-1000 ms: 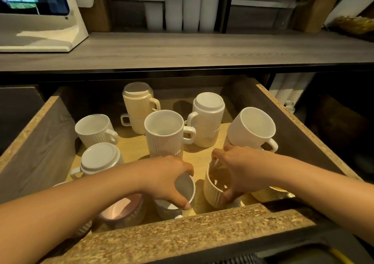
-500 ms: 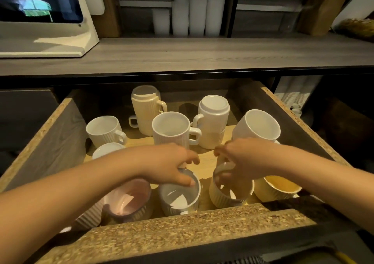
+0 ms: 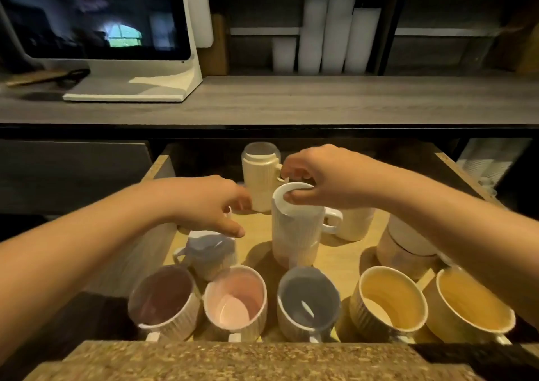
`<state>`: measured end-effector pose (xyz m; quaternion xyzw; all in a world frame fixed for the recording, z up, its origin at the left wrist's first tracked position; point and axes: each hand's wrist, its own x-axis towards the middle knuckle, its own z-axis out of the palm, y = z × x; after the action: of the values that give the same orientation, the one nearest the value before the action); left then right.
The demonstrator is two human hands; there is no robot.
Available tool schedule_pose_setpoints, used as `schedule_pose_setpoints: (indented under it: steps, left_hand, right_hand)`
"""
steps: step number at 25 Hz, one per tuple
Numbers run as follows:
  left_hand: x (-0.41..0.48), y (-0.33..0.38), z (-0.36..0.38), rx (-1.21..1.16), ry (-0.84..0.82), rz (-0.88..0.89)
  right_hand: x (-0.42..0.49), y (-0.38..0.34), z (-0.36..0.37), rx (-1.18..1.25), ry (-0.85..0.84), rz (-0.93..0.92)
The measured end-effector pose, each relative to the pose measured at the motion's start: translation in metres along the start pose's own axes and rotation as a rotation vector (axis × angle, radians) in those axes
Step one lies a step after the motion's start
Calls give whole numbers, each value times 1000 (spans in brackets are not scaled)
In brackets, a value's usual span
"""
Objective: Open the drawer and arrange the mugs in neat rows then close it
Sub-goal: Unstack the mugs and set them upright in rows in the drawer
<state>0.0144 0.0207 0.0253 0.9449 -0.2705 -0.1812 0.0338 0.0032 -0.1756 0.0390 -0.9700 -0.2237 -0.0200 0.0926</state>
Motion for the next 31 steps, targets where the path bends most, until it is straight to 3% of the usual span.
schedule_pose_setpoints:
  steps: [4,9,15,20,26,31]
  left_hand:
    - [20,-32,19,58,-82,-127]
    - [49,-42,51,246,-118,-161]
    - [49,-54,66,130,-74,-140]
    - [27,-69,30,-212,82,-76]
    - [-2,-73,-18,-783,292,137]
    - [-3,-72,-22,-1148,242,210]
  right_hand:
    - [31,-19,17,-79,-85,-49]
    - [53,-30,36,-145,-183,-71]
    - [57,-21,40,-106,-197,-53]
    - [56,-4,30,41,-149,-41]
    - [48,-1,18,434,-98,-161]
    - [41,-12,18,676,63,-248]
